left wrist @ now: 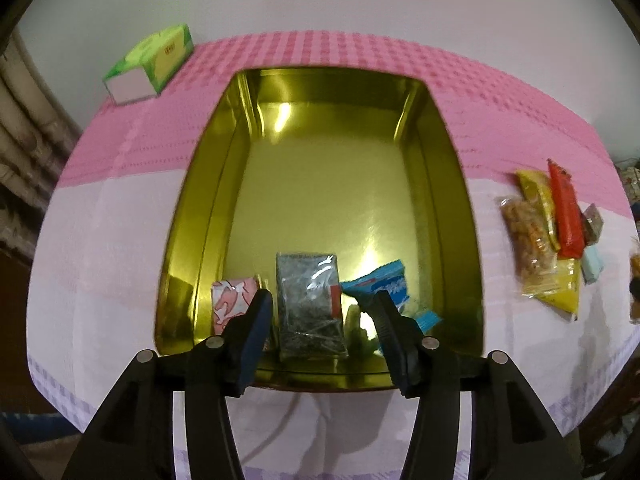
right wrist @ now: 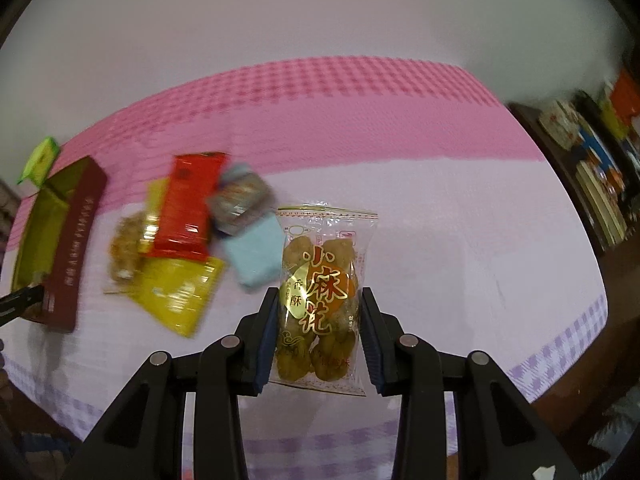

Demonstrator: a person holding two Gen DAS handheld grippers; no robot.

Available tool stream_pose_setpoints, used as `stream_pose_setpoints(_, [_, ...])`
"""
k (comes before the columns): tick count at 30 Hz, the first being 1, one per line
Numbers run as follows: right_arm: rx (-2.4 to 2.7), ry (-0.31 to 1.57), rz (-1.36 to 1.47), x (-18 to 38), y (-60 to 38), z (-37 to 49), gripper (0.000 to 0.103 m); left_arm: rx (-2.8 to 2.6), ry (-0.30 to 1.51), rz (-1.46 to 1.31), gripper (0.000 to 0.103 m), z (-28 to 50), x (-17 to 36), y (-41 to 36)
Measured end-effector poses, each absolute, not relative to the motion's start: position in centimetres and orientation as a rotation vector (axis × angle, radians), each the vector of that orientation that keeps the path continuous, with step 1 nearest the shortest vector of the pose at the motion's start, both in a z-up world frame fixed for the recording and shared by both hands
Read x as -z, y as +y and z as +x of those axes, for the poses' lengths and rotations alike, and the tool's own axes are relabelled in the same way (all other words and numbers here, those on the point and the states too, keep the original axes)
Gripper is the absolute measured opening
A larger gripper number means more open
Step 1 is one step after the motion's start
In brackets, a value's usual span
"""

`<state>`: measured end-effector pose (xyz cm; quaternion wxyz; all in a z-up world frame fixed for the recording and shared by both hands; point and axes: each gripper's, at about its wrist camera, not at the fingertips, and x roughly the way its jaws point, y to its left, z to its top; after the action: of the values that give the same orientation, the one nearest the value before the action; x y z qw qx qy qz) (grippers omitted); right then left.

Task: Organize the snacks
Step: 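Open left gripper to drop silver packet in tin while right gripper carries twist bag toward tin, then lower the twist bag into the tin and open the right gripper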

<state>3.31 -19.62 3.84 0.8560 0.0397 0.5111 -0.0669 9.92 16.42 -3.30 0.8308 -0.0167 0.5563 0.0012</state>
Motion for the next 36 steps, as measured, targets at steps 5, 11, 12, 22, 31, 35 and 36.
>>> stream_pose_setpoints(5, [0.039, 1.053, 0.04, -5.1, -14.7, 4.6, 0.034, -0.001, 1.118, -0.059, 0.064, 8.9, 1.5, 17.5])
stream_pose_setpoints(11, [-0.112, 1.046, -0.006, -5.8, -7.7, 6.3, 0.034, -0.069, 1.076, -0.117, 0.066, 7.2, 0.4, 20.5])
stream_pose_setpoints(12, [-0.134, 1.043, -0.014, -5.8, -6.5, 6.5, 0.034, -0.085, 1.073, -0.12, 0.066, 6.9, 0.3, 20.9])
stream_pose_setpoints(22, [-0.306, 1.062, -0.055, -5.2, 3.6, 8.3, 0.034, -0.186, 1.071, -0.149, 0.066, 3.8, 0.2, 24.0])
stream_pose_setpoints(31, [-0.325, 1.108, -0.085, -3.2, 7.7, 9.5, 0.034, -0.276, 1.078, -0.118, 0.067, 3.5, 0.4, 25.7])
stream_pose_setpoints(35, [-0.322, 1.124, -0.111, -2.2, 8.3, 9.6, 0.034, -0.305, 1.085, -0.151, 0.067, 3.7, 0.7, 26.8])
stream_pose_setpoints(36, [-0.323, 1.128, -0.117, -2.0, 8.5, 9.6, 0.034, -0.311, 1.086, -0.159, 0.067, 3.7, 0.7, 27.0])
